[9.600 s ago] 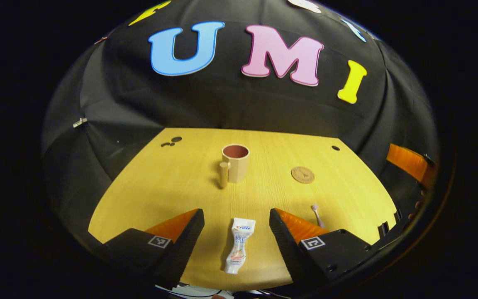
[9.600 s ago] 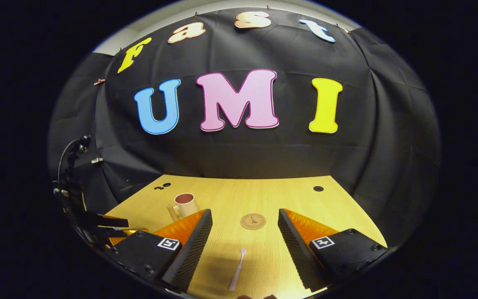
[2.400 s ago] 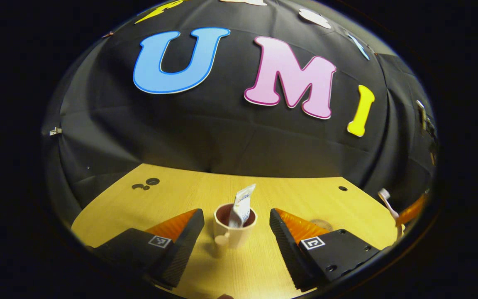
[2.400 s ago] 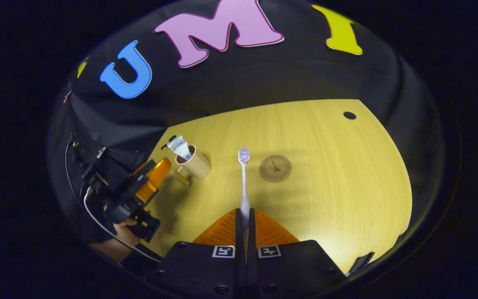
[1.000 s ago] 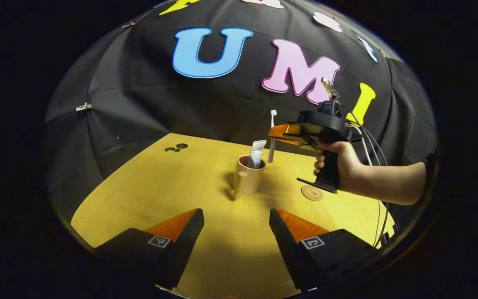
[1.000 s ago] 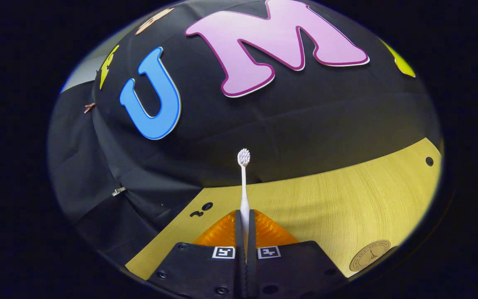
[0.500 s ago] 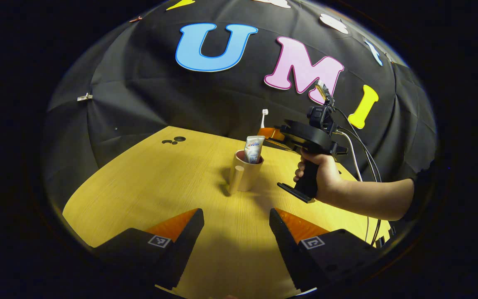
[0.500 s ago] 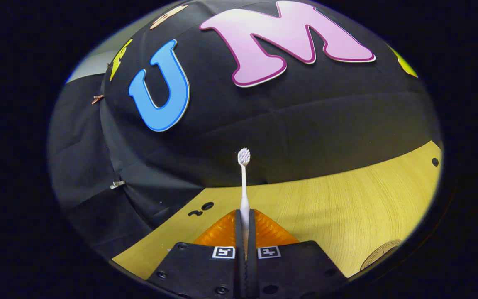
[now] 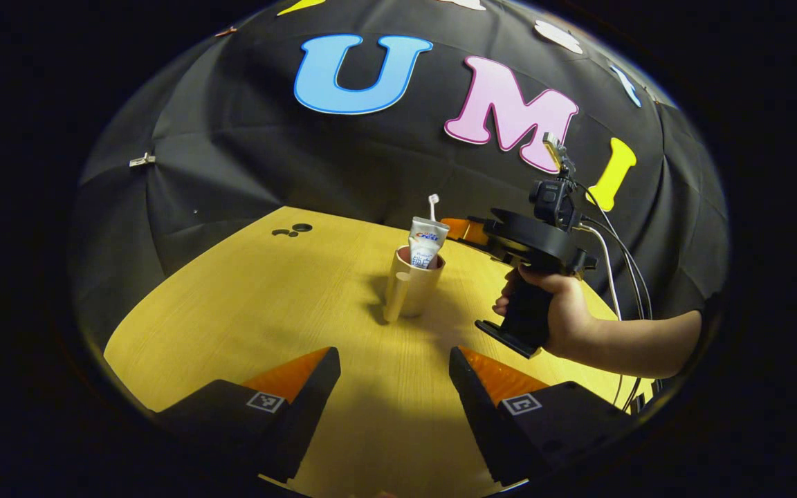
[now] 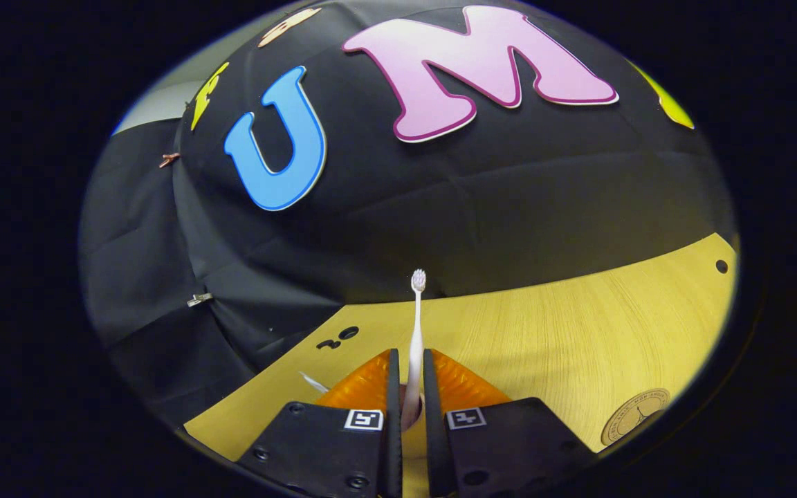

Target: Put the toothbrush and toothpaste on the desktop into the cup, then pick up the cup and place it on the coaster on the desktop.

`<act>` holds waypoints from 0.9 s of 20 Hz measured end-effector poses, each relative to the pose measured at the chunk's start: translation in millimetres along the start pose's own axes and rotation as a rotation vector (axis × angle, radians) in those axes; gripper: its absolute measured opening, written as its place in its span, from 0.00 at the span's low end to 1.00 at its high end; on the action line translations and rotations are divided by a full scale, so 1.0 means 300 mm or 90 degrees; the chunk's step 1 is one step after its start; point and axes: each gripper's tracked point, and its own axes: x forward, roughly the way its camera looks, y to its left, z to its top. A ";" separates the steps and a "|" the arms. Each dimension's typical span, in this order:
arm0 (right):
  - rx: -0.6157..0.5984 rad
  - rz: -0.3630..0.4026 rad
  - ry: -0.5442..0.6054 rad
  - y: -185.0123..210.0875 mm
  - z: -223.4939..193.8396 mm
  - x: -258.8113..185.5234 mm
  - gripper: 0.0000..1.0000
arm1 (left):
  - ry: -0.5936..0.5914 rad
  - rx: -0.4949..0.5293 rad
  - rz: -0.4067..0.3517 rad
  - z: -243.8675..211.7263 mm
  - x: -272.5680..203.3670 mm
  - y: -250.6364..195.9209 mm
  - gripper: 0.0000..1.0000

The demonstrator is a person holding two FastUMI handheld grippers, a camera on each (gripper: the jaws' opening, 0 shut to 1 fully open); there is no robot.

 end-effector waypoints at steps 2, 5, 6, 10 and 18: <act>0.000 -0.002 0.019 -0.004 -0.028 -0.012 0.18 | 0.000 0.006 -0.002 0.003 0.011 -0.011 0.98; 0.009 -0.024 0.004 -0.044 0.012 -0.067 0.18 | -0.006 0.011 -0.011 0.029 0.018 -0.030 0.98; 0.010 -0.035 -0.008 -0.064 0.036 -0.095 0.18 | -0.011 0.017 -0.016 0.040 0.019 -0.038 0.98; 0.004 -0.080 -0.024 -0.171 0.118 -0.201 0.59 | -0.003 0.052 -0.038 0.066 0.042 -0.045 0.98; -0.062 -0.175 -0.036 -0.419 0.235 -0.463 0.98 | 0.071 0.113 -0.071 0.119 0.166 0.000 0.98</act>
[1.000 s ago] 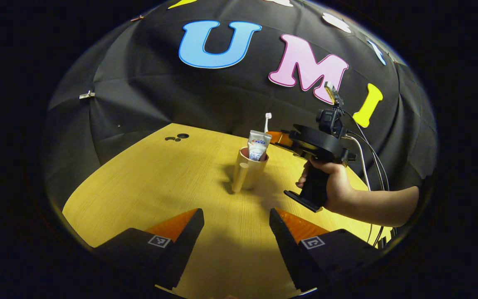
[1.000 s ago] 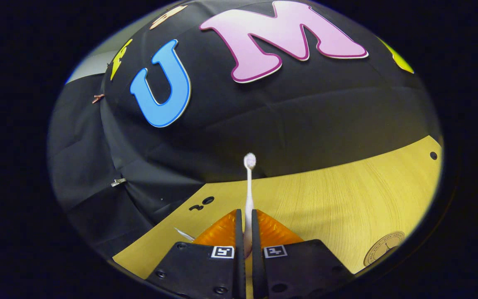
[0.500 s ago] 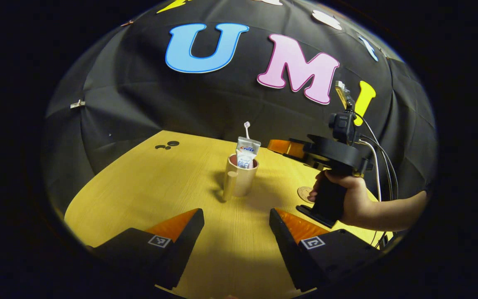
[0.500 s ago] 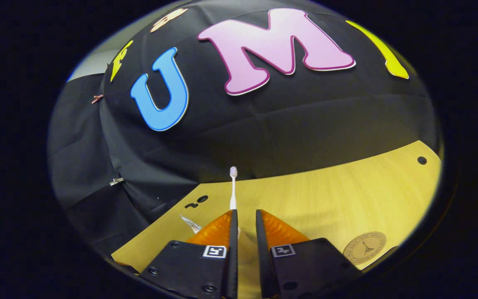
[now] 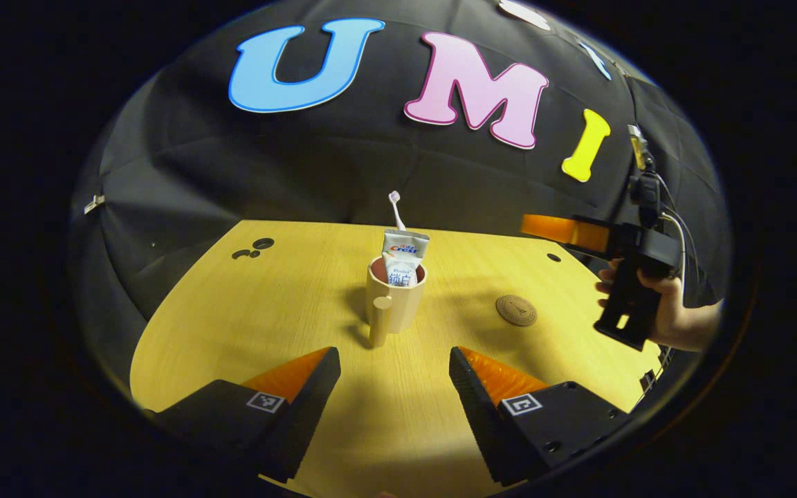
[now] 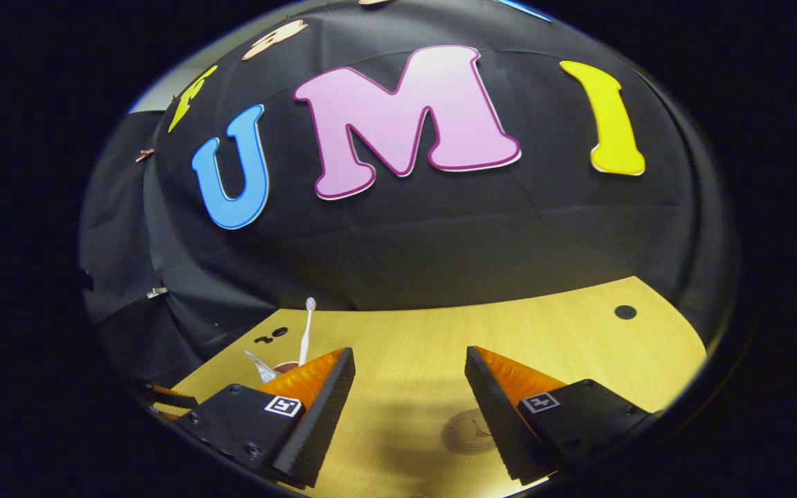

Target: Put the toothbrush and toothpaste on the desktop into the cup, then pick up the cup and place it on the coaster on the desktop.

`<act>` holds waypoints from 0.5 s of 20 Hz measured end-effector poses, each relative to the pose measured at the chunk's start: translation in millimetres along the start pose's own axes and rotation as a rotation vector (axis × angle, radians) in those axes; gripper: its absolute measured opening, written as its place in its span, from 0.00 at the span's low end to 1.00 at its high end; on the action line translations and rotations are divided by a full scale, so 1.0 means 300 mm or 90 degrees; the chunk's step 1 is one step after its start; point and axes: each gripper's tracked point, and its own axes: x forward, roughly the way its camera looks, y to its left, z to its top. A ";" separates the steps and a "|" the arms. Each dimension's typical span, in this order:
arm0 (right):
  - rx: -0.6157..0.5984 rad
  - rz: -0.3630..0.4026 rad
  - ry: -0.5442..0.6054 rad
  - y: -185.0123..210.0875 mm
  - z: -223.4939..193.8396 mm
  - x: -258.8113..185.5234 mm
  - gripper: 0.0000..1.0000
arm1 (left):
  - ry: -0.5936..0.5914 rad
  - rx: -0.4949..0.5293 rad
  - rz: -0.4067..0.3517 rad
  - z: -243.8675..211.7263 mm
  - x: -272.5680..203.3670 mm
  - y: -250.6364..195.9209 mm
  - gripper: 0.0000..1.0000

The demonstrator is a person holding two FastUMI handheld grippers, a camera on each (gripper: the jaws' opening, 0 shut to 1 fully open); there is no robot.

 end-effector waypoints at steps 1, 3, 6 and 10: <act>-0.003 -0.012 -0.002 -0.036 0.007 -0.022 0.98 | 0.010 0.009 -0.002 0.008 0.021 0.006 0.98; -0.010 -0.034 -0.007 -0.100 0.016 -0.063 0.98 | 0.026 0.025 -0.013 0.026 0.063 0.009 0.98; -0.005 -0.065 -0.005 -0.198 0.017 -0.123 0.98 | 0.062 0.038 -0.023 0.031 0.136 0.013 0.98; 0.004 -0.109 -0.005 -0.329 0.006 -0.218 0.98 | 0.133 0.045 -0.008 0.003 0.233 0.028 0.98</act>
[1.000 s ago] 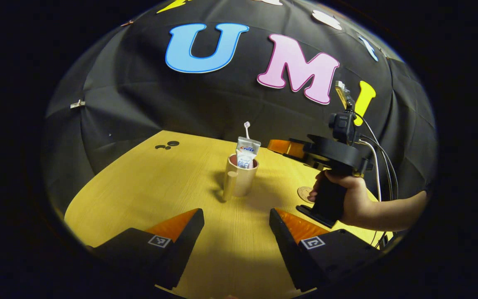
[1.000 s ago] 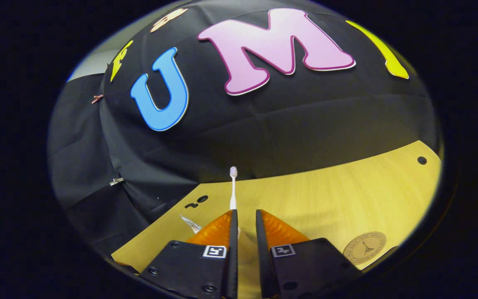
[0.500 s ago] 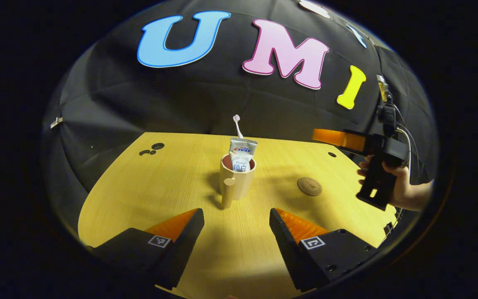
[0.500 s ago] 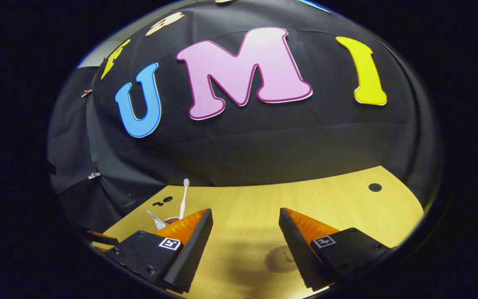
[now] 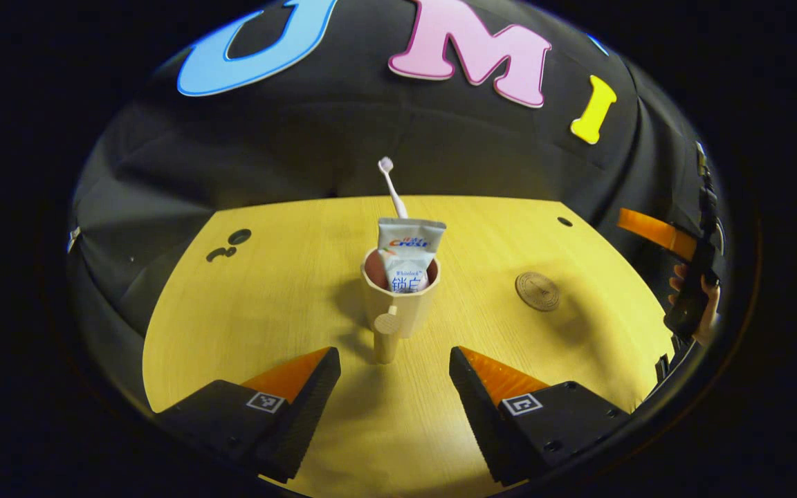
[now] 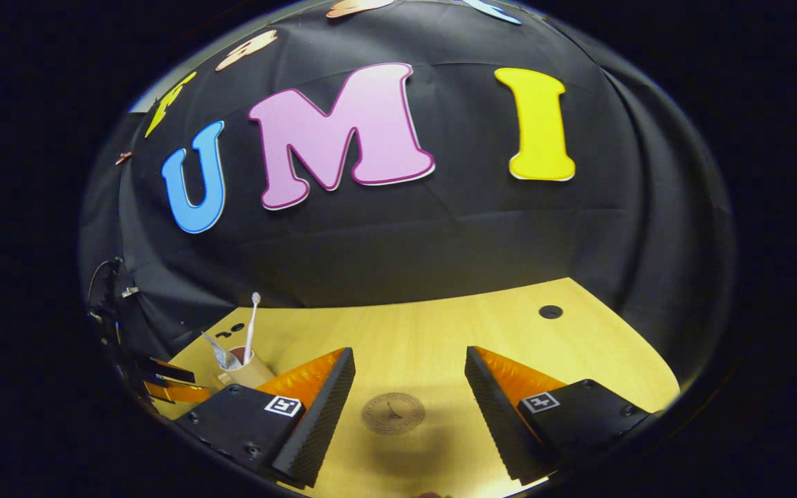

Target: Put the toothbrush and toothpaste on the desktop into the cup, then pick up the cup and place it on the coaster on the desktop.

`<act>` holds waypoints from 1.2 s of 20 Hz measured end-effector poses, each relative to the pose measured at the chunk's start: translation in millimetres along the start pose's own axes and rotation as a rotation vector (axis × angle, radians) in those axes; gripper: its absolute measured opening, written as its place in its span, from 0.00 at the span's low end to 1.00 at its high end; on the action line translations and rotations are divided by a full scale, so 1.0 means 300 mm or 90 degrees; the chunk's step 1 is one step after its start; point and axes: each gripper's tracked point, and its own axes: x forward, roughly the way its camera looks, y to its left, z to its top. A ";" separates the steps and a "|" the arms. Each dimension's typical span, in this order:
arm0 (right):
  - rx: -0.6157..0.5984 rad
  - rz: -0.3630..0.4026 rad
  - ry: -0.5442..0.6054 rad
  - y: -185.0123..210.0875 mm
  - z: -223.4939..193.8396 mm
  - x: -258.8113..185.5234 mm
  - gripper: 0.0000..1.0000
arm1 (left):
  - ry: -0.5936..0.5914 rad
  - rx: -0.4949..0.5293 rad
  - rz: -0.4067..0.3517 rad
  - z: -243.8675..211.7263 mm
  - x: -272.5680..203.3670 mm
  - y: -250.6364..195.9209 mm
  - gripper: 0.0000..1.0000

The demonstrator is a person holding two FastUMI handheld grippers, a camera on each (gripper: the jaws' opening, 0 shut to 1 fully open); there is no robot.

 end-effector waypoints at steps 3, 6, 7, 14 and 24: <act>0.028 -0.033 0.012 -0.106 -0.029 -0.058 0.98 | 0.038 0.007 -0.004 0.022 0.064 0.002 0.98; 0.038 -0.071 0.023 -0.215 -0.059 -0.113 0.98 | 0.079 0.021 0.001 0.046 0.110 0.018 0.98; 0.044 -0.085 0.029 -0.253 -0.073 -0.134 0.98 | 0.095 0.028 0.000 0.047 0.129 0.022 0.98; 0.129 -0.188 0.070 -0.468 -0.197 -0.274 0.98 | 0.193 0.029 -0.019 0.008 0.209 0.018 0.89; 0.139 -0.193 0.099 -0.508 -0.244 -0.334 0.98 | 0.238 0.047 -0.016 0.010 0.235 0.002 0.62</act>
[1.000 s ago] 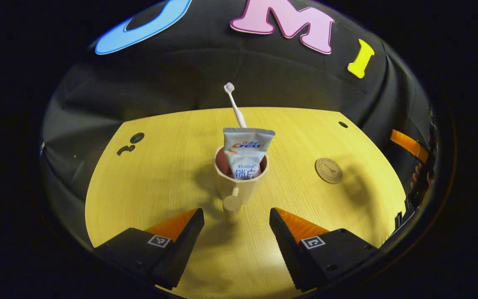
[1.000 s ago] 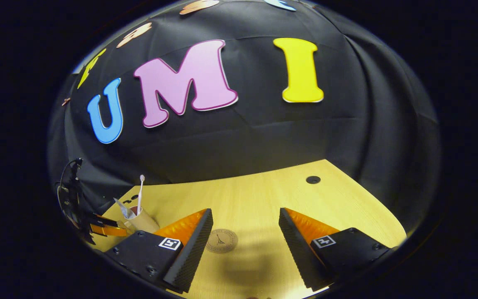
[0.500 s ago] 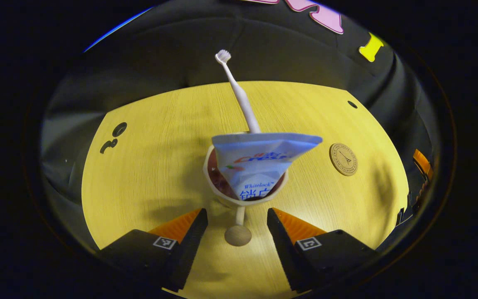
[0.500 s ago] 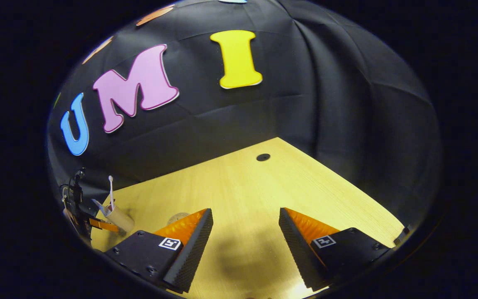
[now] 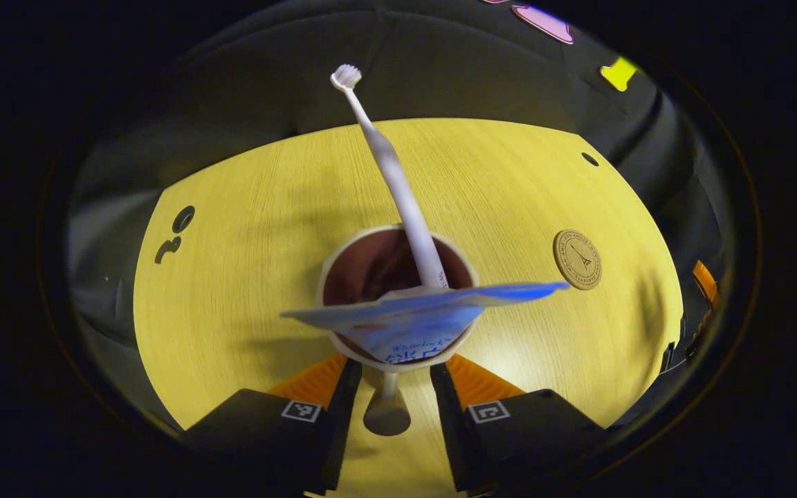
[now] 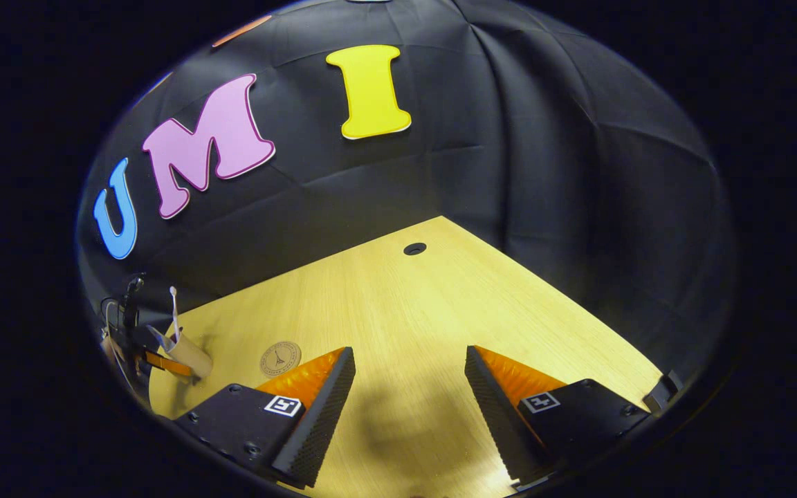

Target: Put the toothbrush and toothpaste on the desktop into the cup, then pick up the cup and place it on the coaster on the desktop.

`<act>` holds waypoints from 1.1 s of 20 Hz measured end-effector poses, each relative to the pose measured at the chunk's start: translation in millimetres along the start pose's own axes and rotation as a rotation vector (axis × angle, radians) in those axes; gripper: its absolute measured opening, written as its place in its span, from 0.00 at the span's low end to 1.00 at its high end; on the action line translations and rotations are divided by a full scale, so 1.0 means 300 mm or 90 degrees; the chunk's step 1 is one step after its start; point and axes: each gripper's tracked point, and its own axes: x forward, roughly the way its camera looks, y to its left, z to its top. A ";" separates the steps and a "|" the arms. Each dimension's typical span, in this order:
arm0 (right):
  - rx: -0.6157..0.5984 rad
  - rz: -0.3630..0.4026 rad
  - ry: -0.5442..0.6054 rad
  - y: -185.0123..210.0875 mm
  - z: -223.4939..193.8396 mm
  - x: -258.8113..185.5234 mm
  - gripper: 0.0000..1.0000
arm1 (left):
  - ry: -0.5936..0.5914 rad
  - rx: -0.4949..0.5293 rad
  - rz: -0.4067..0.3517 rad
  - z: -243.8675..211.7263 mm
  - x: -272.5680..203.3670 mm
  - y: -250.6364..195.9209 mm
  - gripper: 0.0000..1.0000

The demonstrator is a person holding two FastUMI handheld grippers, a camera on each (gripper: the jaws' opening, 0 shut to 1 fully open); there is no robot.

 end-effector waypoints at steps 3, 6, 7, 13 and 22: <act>-0.010 0.014 0.012 0.032 -0.024 -0.014 0.98 | 0.004 -0.002 0.006 0.007 0.013 -0.011 0.31; -0.015 0.024 0.021 0.048 -0.039 -0.032 0.98 | 0.003 -0.008 0.013 0.002 0.014 -0.007 0.35; -0.015 0.024 0.025 0.050 -0.043 -0.039 0.98 | 0.001 -0.010 0.017 0.002 0.014 -0.013 0.29; -0.010 0.018 0.025 0.032 -0.032 -0.048 0.98 | -0.031 -0.019 0.019 0.015 0.013 -0.037 0.25; -0.003 0.007 0.022 0.003 -0.023 -0.076 0.98 | -0.077 0.063 -0.044 0.140 -0.039 -0.281 0.24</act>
